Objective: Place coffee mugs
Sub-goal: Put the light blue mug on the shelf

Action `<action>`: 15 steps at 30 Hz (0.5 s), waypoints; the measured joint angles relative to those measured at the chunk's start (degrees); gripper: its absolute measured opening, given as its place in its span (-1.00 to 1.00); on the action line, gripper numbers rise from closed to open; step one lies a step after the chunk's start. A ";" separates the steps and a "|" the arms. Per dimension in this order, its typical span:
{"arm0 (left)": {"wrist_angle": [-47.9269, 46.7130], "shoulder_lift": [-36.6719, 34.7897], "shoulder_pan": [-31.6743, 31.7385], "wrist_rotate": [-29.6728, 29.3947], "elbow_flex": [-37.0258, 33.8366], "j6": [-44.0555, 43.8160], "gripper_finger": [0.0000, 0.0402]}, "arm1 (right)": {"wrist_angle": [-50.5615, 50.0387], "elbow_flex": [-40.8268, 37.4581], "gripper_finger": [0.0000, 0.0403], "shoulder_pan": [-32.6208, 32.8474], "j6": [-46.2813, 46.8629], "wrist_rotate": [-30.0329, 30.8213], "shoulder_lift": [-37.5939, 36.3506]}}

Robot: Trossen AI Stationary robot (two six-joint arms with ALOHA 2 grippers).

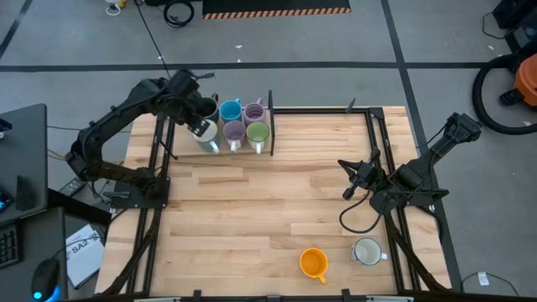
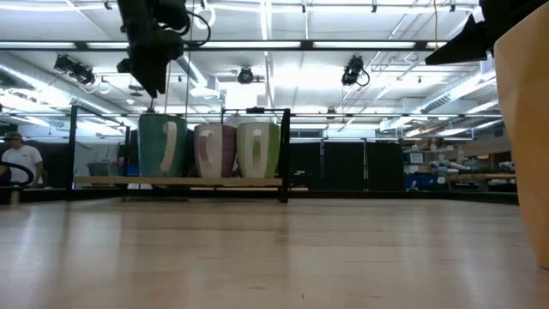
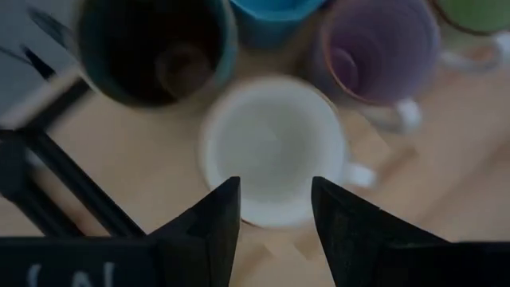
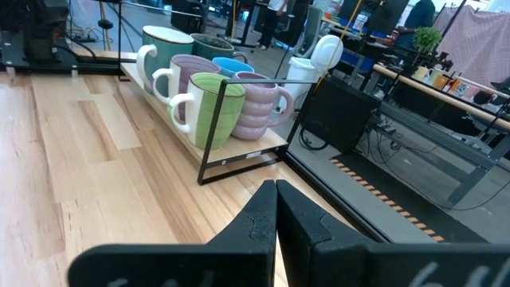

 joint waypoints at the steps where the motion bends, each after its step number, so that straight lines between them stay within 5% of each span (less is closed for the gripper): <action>1: -1.33 0.00 -1.11 0.41 0.23 -1.82 -0.19 | 0.00 0.00 -0.94 0.00 0.00 0.00 0.01; 6: -8.77 0.00 -8.54 -0.70 0.40 -9.82 -0.19 | 0.00 0.00 -0.94 0.00 0.00 -0.64 0.00; 15: -14.94 -0.10 -20.69 -16.96 -0.65 -15.78 -0.19 | 0.03 -0.01 -0.94 0.00 0.02 -1.30 0.01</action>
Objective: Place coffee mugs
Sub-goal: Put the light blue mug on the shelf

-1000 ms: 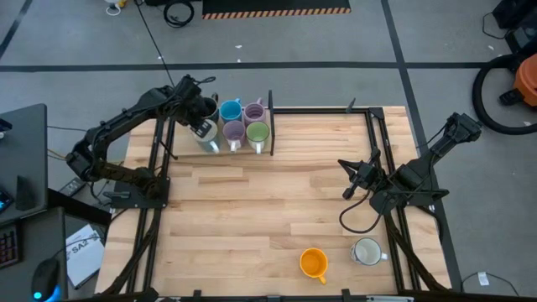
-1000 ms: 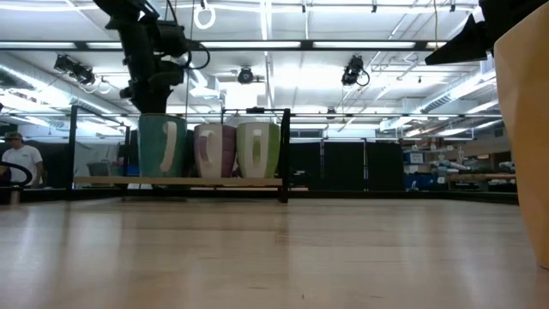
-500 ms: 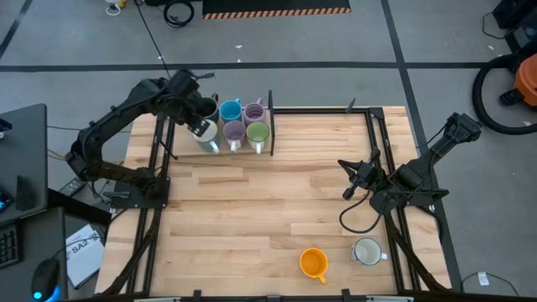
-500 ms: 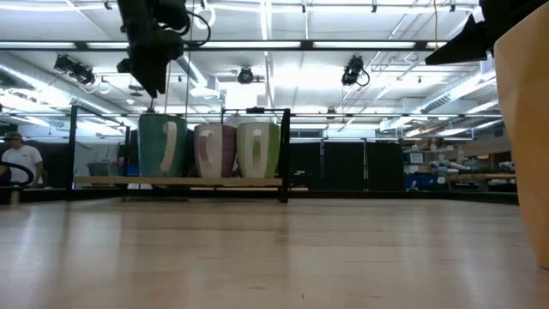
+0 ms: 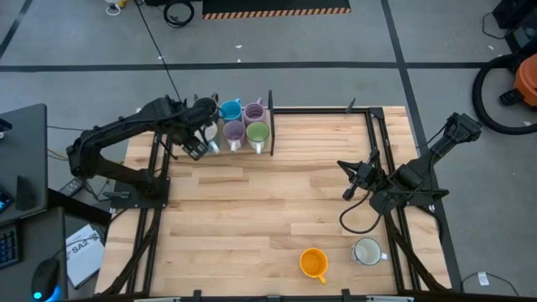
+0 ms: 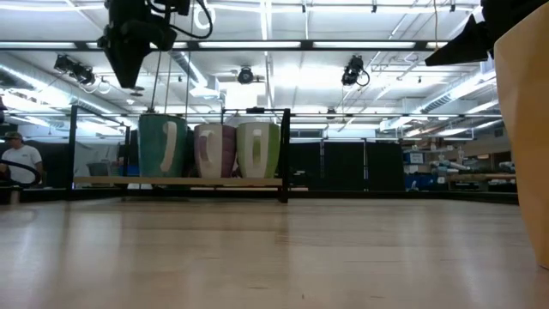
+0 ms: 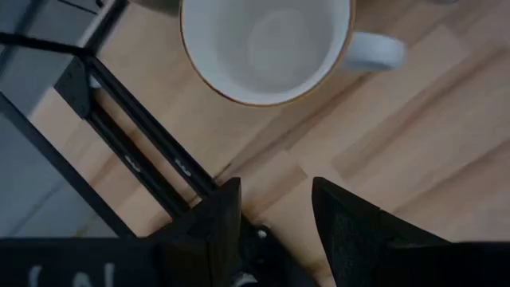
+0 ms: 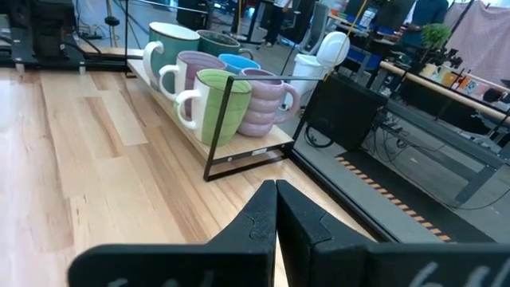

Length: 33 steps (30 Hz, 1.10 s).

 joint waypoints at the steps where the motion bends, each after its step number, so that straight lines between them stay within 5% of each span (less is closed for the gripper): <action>1: 0.37 0.00 -0.62 -0.48 -1.03 -0.31 -0.19 | 0.02 -0.01 -0.94 0.00 0.00 -0.01 -0.02; 15: 15.21 -5.07 -0.17 -11.06 -24.34 4.34 -0.19 | 0.29 -0.02 -0.94 0.00 0.02 -1.47 -0.02; 26: 20.42 -14.46 -0.21 -11.98 -25.90 20.69 -0.19 | 0.75 -0.02 -0.94 0.00 0.00 -1.19 0.00; 33: 22.45 -14.17 -0.19 -16.54 -26.22 33.09 -0.19 | 2.99 -0.02 -0.94 0.00 -2.15 -1.27 -0.02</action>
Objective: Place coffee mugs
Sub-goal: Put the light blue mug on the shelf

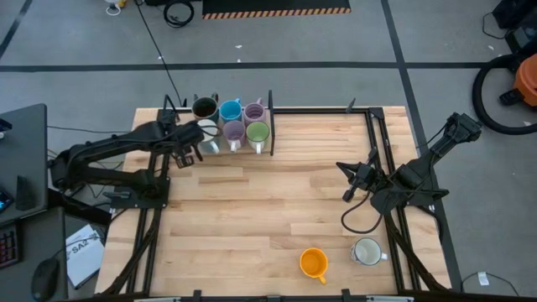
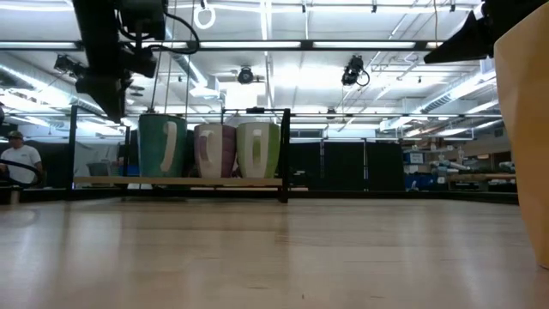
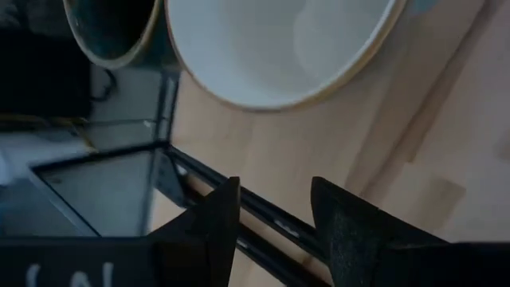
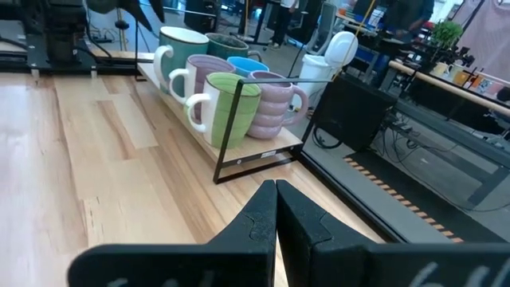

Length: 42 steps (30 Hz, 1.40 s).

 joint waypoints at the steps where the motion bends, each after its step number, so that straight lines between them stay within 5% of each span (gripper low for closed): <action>1: 0.62 0.26 0.00 -0.50 -0.25 0.87 -0.19 | 0.35 0.00 -0.94 0.00 -0.53 -0.06 0.02; 15: 10.83 0.89 -1.76 -7.08 -8.57 4.77 -0.23 | 0.47 0.00 -0.94 0.00 -0.84 -1.25 0.02; 42: 21.99 0.76 -2.32 -9.74 -8.73 6.57 -0.38 | 0.45 0.00 -0.94 0.00 -0.84 -1.30 0.02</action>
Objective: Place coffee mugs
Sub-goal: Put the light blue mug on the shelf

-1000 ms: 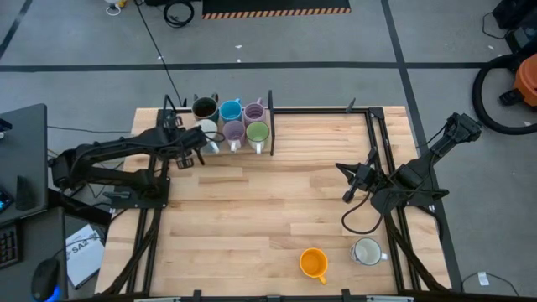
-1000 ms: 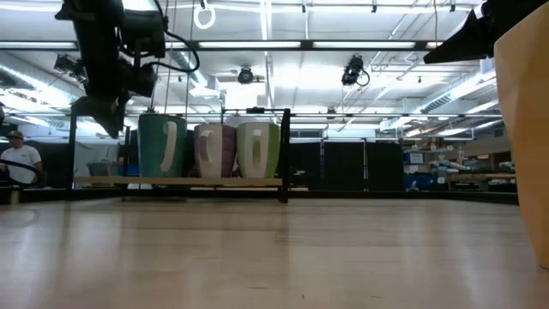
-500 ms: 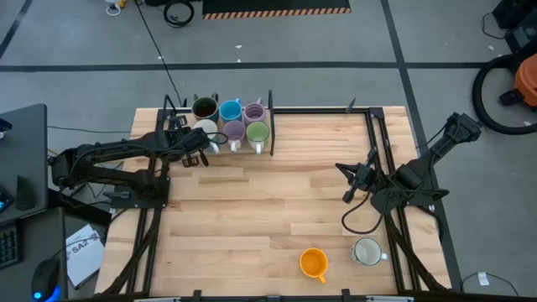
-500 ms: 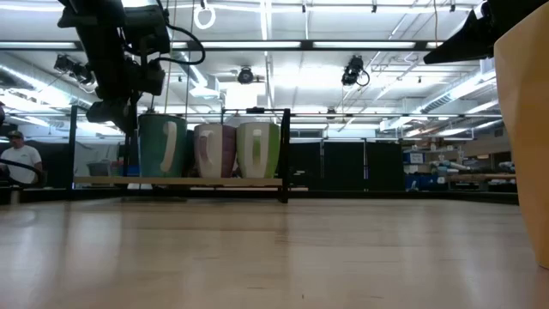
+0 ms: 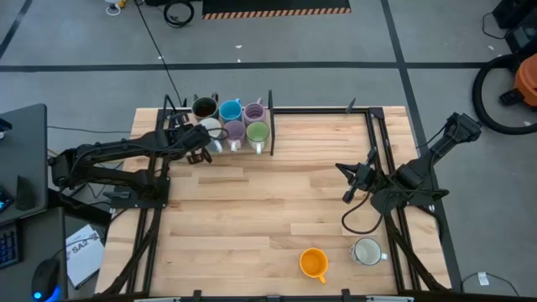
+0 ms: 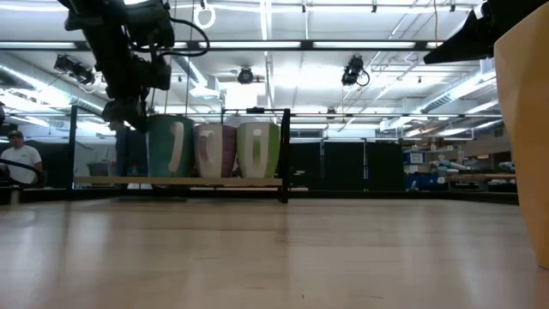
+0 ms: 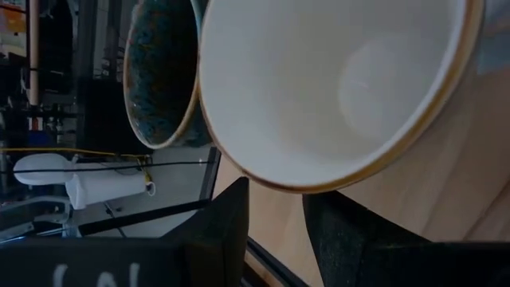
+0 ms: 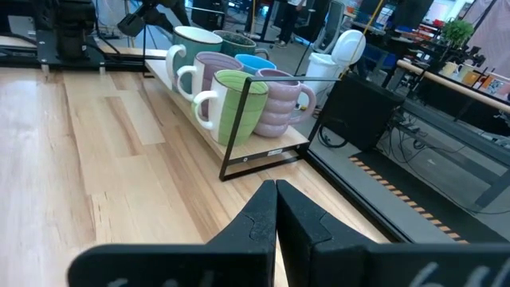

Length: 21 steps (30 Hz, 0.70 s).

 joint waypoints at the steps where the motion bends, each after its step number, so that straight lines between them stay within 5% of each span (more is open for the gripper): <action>1: 0.48 0.00 0.00 0.00 0.00 -0.11 -0.38 | 0.00 0.00 -0.94 0.00 0.00 0.00 0.00; 15: -1.01 -0.81 -1.99 -2.57 0.02 -2.11 -0.38 | -0.01 0.00 -0.94 0.00 0.00 -0.01 0.00; 21: -9.22 -1.24 -6.10 4.98 2.75 -12.89 -0.38 | 0.06 0.00 -0.94 -0.11 -0.52 0.26 0.02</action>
